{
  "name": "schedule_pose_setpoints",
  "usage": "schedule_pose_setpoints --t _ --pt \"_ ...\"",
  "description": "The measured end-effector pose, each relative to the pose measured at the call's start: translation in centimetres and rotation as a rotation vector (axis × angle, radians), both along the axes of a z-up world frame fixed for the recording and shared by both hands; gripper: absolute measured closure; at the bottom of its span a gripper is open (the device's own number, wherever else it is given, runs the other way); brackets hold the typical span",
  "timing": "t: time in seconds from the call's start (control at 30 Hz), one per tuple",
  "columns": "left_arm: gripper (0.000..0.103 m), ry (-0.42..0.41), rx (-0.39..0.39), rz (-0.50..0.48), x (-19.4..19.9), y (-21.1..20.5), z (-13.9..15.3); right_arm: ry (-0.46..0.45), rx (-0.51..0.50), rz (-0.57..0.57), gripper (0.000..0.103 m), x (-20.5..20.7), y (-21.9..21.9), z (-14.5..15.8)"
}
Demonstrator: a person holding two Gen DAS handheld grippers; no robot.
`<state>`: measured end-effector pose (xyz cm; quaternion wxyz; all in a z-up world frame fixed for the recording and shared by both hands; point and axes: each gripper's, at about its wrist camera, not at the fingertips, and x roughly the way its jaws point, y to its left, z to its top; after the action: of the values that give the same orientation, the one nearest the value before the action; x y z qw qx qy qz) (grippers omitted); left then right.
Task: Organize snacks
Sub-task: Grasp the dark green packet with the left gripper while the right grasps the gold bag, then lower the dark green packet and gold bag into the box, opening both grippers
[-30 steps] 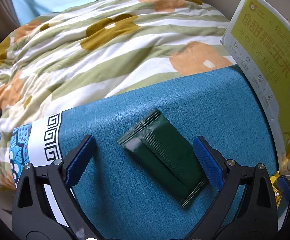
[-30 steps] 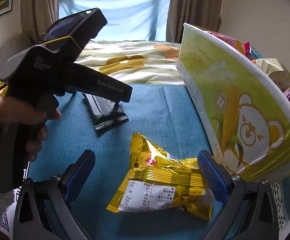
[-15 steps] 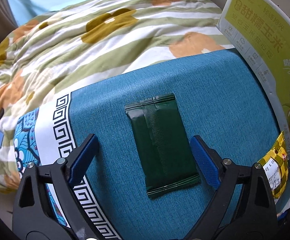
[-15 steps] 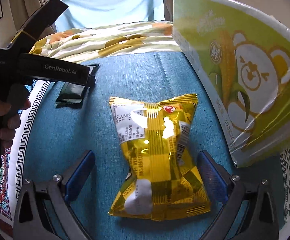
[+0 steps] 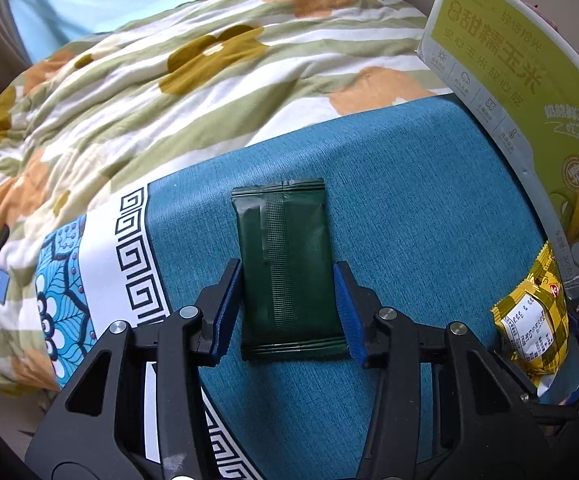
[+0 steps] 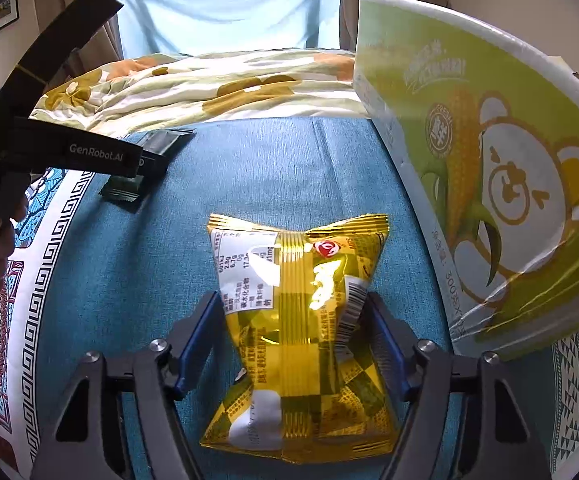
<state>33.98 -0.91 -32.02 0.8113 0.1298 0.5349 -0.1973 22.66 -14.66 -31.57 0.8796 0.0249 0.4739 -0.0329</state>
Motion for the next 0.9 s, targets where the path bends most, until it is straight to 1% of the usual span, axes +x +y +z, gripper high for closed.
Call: schedule_pose_setpoints --t 0.07,0.13,0.2,0.37,0.47,0.57,0.7,0.77,0.9 --pt "0.061 0.008 -0.004 0.000 -0.9 0.3 0.0 -0.001 -0.001 -0.002 0.042 0.1 -0.1 0.0" --pt "0.062 0.006 -0.011 -0.001 -1.7 0.5 0.0 -0.003 -0.003 -0.005 0.049 0.2 -0.1 0.0" --pt "0.062 -0.007 -0.010 -0.012 -2.6 0.6 0.0 -0.006 -0.003 -0.009 0.051 0.0 -0.2 0.1" --pt "0.062 0.000 -0.018 -0.001 -3.5 1.0 0.1 -0.011 -0.004 -0.010 0.053 -0.2 -0.3 0.3" --pt "0.062 -0.004 -0.067 0.023 -4.1 1.8 0.4 -0.029 0.012 -0.016 0.053 -0.4 -0.3 0.7" --pt "0.062 -0.024 -0.073 0.031 -5.0 2.4 1.2 -0.046 0.006 -0.009 0.054 -0.7 -0.4 1.2" --pt "0.062 -0.045 -0.107 0.058 -6.4 3.3 3.3 -0.076 0.005 0.001 0.056 -1.3 -0.3 2.7" --pt "0.062 -0.071 -0.121 0.066 -7.3 3.6 4.8 -0.100 0.021 0.004 0.061 -1.8 -0.4 3.9" --pt "0.062 -0.107 -0.143 0.086 -9.0 4.1 7.8 -0.136 0.032 0.015 0.061 -3.0 -0.2 6.5"
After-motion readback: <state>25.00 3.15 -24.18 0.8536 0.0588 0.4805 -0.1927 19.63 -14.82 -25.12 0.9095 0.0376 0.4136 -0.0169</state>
